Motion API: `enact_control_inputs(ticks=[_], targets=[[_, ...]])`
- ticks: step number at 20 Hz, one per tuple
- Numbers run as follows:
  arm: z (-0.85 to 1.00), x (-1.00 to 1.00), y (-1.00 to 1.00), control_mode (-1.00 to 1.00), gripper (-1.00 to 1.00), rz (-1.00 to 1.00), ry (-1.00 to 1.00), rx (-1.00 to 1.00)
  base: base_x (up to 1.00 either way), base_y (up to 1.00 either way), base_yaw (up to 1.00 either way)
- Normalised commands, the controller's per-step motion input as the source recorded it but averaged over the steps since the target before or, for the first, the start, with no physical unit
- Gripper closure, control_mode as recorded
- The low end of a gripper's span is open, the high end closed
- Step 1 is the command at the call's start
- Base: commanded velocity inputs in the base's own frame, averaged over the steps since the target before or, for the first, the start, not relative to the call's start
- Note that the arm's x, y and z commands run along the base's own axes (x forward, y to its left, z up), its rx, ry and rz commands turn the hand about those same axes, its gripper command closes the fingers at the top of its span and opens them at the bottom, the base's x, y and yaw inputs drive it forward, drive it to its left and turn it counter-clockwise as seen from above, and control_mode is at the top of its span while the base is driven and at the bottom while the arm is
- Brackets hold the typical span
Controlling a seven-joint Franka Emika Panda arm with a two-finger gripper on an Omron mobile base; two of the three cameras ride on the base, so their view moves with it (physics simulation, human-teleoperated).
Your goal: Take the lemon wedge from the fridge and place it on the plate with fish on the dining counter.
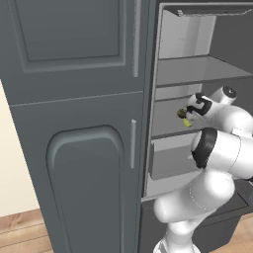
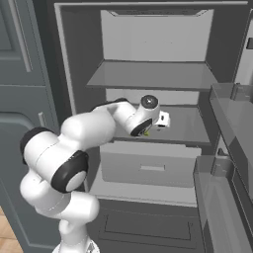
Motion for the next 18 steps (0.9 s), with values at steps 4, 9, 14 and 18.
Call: enact_control_inputs(ticks=[4, 9, 14, 18], targets=[[-0.16, 0.39, 0.0, -1.0, -1.0, 0.0, -0.01, 0.0, 0.0, 0.0, 0.0], [-0.07, 0.46, -0.05, -1.0, -1.0, 0.0, 0.0, 0.0, 0.0, 0.0, 0.0], [-0.18, 0.35, -0.1, -1.0, -1.0, 0.0, 0.0, 0.0, 0.0, 0.0, 0.0], [-0.31, 0.2, -0.05, -1.0, -1.0, 0.0, 0.0, 0.0, 0.0, 0.0, 0.0]])
